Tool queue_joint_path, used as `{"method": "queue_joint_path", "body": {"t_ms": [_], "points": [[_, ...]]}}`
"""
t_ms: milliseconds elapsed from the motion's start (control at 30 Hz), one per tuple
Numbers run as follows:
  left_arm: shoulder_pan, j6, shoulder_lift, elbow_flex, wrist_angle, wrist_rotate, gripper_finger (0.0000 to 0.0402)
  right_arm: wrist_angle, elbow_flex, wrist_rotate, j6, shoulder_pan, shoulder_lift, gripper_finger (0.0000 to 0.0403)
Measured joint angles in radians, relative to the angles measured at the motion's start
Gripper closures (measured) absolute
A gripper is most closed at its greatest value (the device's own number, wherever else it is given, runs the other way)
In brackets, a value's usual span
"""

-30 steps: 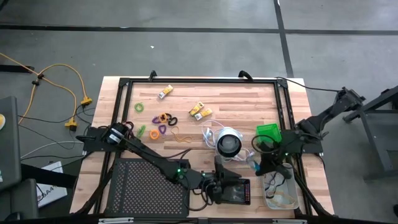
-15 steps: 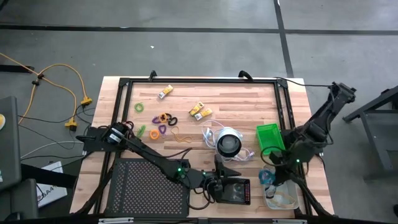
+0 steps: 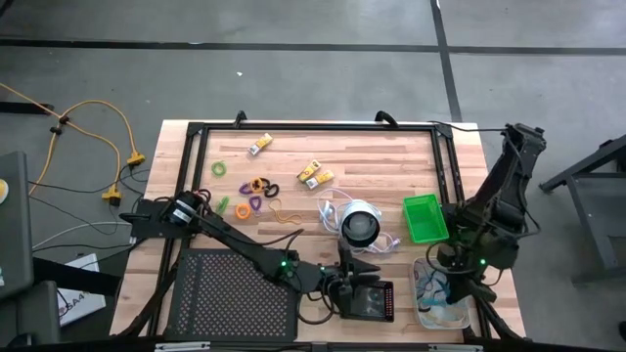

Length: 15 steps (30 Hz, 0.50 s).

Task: Pick & Place Office Desk Supplies
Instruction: Put the blue rubberband into the gray bin

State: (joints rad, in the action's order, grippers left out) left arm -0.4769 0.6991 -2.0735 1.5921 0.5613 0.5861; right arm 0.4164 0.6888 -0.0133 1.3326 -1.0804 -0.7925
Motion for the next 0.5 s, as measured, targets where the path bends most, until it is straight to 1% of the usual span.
{"method": "queue_joint_path", "body": {"t_ms": [167, 400, 500], "points": [[-0.001, 0.000, 0.000, 0.000, 0.000, 0.000, 0.0297, 0.026, 0.000, -0.060, 0.074, -0.053, -0.013, 0.0400], [-0.001, 0.000, 0.000, 0.000, 0.000, 0.000, 0.0297, 0.175, 0.000, -0.060, 0.219, -0.081, -0.072, 0.0397], [0.001, 0.000, 0.000, 0.000, 0.000, -0.001, 0.0297, 0.195, 0.000, -0.064, 0.253, -0.080, -0.098, 0.0388]]}}
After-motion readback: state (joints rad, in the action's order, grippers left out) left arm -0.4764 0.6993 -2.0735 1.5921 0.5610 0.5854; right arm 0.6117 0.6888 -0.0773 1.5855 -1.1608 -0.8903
